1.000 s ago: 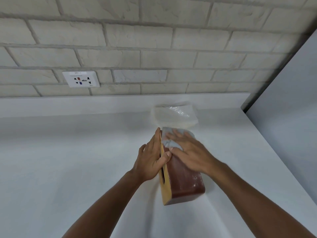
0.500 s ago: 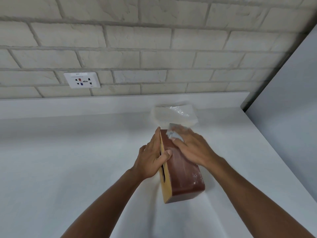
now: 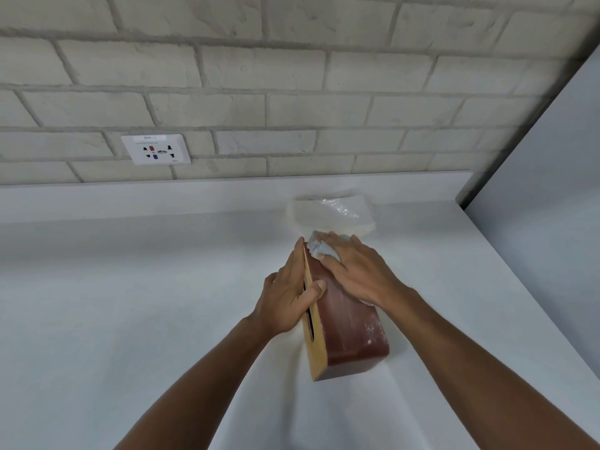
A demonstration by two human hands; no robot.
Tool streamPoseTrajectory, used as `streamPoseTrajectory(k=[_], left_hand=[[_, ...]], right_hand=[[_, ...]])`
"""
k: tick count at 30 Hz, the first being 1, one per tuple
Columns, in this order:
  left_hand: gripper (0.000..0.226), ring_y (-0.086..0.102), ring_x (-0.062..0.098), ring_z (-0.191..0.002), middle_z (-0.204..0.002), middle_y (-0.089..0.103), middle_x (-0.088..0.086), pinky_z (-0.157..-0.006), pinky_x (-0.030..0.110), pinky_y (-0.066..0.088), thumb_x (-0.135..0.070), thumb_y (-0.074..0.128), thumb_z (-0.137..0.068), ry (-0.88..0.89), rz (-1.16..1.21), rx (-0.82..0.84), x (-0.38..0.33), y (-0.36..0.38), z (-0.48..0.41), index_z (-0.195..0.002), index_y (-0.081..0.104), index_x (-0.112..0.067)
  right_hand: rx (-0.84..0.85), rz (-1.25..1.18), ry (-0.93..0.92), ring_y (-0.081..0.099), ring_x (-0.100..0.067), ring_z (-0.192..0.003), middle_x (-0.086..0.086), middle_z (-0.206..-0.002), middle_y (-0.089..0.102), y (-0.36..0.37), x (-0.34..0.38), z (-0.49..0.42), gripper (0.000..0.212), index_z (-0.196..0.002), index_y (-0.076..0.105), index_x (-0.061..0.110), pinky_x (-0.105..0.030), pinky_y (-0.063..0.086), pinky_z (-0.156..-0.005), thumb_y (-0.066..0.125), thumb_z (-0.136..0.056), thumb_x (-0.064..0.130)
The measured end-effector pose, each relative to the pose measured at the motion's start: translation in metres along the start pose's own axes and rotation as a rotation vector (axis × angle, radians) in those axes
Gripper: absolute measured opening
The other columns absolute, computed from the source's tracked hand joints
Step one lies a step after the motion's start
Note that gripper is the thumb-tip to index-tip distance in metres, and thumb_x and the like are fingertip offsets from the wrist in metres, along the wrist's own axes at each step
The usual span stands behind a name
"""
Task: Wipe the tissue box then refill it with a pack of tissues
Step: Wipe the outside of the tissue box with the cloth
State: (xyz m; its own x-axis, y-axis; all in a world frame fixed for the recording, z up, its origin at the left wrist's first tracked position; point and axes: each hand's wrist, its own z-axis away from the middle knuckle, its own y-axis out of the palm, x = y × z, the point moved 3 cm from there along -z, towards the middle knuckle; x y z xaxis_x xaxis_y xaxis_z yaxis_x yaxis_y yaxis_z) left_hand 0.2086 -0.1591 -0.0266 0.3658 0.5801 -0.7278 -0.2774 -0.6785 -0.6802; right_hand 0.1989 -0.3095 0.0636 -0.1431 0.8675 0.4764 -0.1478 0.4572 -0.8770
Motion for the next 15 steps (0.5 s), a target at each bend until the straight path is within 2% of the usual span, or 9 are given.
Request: streamPoseTrajectory(k=[2, 3, 5, 7, 9, 12, 14, 15], left_hand=[[0.089, 0.038, 0.013, -0.149, -0.171, 0.012, -0.019, -0.118, 0.045, 0.036, -0.073, 0.024, -0.093, 0.012, 0.029, 0.001, 0.000, 0.000, 0.001, -0.166, -0.005, -0.032], [0.087, 0.042, 0.013, -0.147, -0.171, 0.016, -0.018, -0.116, 0.043, 0.038, -0.073, 0.025, -0.093, 0.017, 0.043, -0.003, 0.000, 0.000, 0.001, -0.166, -0.004, -0.034], [0.089, 0.043, 0.014, -0.145, -0.171, 0.021, -0.015, -0.113, 0.030, 0.034, -0.074, 0.024, -0.091, 0.006, 0.039, -0.007, 0.000, -0.001, 0.000, -0.165, -0.005, -0.033], [0.096, 0.037, 0.012, -0.146, -0.169, 0.014, -0.019, -0.106, 0.023, 0.027, -0.074, 0.021, -0.087, -0.018, 0.026, -0.012, -0.001, -0.001, 0.000, -0.165, -0.008, -0.027], [0.097, 0.033, 0.010, -0.148, -0.165, 0.008, -0.025, -0.105, 0.022, 0.026, -0.075, 0.021, -0.086, -0.020, 0.031, -0.016, 0.000, -0.001, 0.000, -0.165, -0.008, -0.027], [0.091, 0.035, 0.014, -0.151, -0.172, 0.008, -0.017, -0.110, 0.031, 0.033, -0.077, 0.021, -0.089, -0.006, 0.041, -0.012, 0.004, 0.002, -0.001, -0.165, -0.007, -0.034], [0.093, 0.035, 0.014, -0.151, -0.172, 0.009, -0.017, -0.113, 0.031, 0.030, -0.077, 0.020, -0.088, -0.019, 0.029, -0.012, 0.004, 0.002, -0.001, -0.164, -0.010, -0.032], [0.095, 0.033, 0.013, -0.151, -0.170, 0.008, -0.021, -0.112, 0.029, 0.028, -0.076, 0.020, -0.087, -0.020, 0.018, -0.010, 0.003, 0.001, -0.001, -0.164, -0.011, -0.030]], right_hand=[[0.053, 0.019, -0.064, 0.015, 0.001, -0.142, 0.017, -0.157, 0.026, 0.005, 0.005, 0.006, 0.046, -0.151, 0.033, 0.030, -0.017, 0.008, -0.111, 0.039, -0.105, 0.029], [0.088, 0.023, -0.071, 0.012, 0.004, -0.140, 0.021, -0.156, 0.023, 0.008, 0.001, 0.012, 0.047, -0.151, 0.031, 0.034, -0.021, 0.009, -0.114, 0.040, -0.105, 0.032], [0.075, 0.028, -0.021, 0.021, -0.005, -0.144, 0.017, -0.158, 0.026, 0.004, -0.014, 0.013, 0.048, -0.150, 0.031, 0.038, -0.035, 0.022, -0.117, 0.041, -0.103, 0.041], [0.006, 0.021, 0.044, 0.031, -0.016, -0.144, 0.009, -0.158, 0.032, -0.005, -0.018, 0.006, 0.046, -0.149, 0.036, 0.033, -0.031, 0.026, -0.111, 0.040, -0.104, 0.040], [0.002, 0.030, 0.001, 0.025, -0.013, -0.146, 0.010, -0.157, 0.032, -0.002, -0.007, 0.002, 0.044, -0.149, 0.038, 0.029, -0.023, 0.020, -0.109, 0.039, -0.105, 0.035], [0.102, 0.022, -0.052, 0.011, -0.004, -0.145, 0.021, -0.157, 0.019, 0.011, -0.003, 0.013, 0.047, -0.151, 0.031, 0.033, -0.023, 0.011, -0.114, 0.039, -0.105, 0.035], [0.084, 0.021, -0.013, 0.022, -0.013, -0.146, 0.016, -0.158, 0.025, 0.005, -0.015, 0.016, 0.047, -0.150, 0.032, 0.039, -0.035, 0.024, -0.116, 0.039, -0.103, 0.042], [0.046, 0.023, 0.017, 0.030, -0.017, -0.144, 0.012, -0.158, 0.031, 0.001, -0.020, 0.012, 0.046, -0.149, 0.034, 0.038, -0.036, 0.029, -0.113, 0.038, -0.103, 0.043]])
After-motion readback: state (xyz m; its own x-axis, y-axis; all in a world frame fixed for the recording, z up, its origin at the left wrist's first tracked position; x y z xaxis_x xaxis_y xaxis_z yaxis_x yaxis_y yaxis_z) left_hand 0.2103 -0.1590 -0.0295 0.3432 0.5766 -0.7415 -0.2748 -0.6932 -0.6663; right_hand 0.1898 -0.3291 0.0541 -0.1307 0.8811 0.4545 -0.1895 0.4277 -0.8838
